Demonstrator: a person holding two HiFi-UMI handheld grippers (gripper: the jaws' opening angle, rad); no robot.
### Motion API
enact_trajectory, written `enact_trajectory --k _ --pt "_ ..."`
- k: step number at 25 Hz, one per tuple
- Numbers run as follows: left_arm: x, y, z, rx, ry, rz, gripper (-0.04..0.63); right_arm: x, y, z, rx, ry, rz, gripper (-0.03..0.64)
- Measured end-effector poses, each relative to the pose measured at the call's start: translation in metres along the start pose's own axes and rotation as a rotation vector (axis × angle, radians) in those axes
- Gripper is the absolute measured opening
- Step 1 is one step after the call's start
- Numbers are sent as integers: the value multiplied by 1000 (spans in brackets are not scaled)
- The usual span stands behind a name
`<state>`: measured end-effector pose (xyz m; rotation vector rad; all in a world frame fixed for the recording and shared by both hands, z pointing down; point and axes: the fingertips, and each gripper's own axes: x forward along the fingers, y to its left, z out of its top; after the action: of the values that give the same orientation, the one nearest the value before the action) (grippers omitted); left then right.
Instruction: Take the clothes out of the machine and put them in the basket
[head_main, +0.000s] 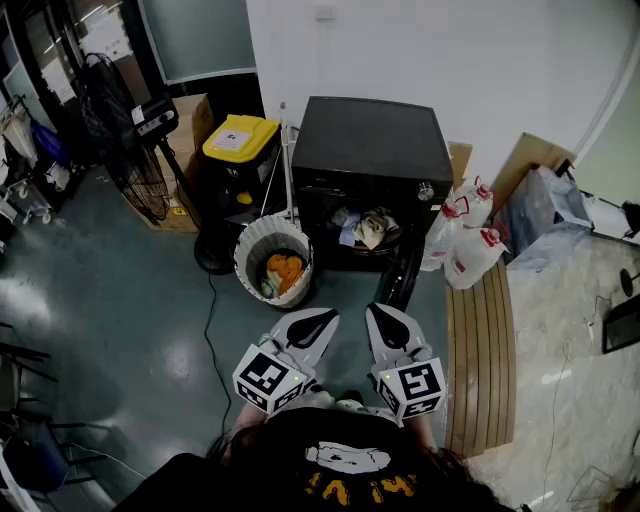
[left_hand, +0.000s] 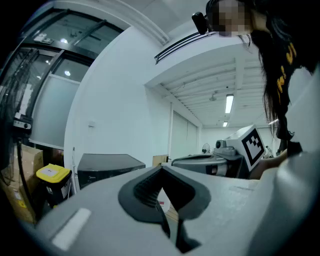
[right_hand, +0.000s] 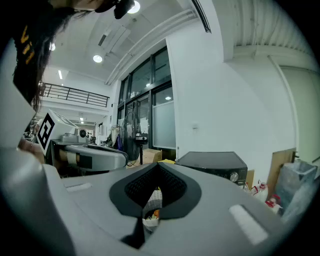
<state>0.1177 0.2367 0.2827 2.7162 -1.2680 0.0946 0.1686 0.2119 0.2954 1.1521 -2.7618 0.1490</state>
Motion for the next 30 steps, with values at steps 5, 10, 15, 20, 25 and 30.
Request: enact_trajectory --k 5,10,15,20,25,30 --pt "2 9 2 0 -4 -4 0 7 -2 5 -5 -13 -12 18" --pt "2 15 4 2 -10 -16 0 13 1 5 -11 -12 -19 18" --pt "-5 21 1 3 -7 -34 0 20 11 3 -9 -5 -23 18" --pt "-16 32 -6 8 -3 -42 0 26 24 -4 -8 2 -37 18" --pt "-20 37 -13 -3 13 -64 0 27 29 -13 -17 23 -71 18" --pt "-18 39 -14 7 24 -76 0 29 26 -11 -22 33 -85 18"
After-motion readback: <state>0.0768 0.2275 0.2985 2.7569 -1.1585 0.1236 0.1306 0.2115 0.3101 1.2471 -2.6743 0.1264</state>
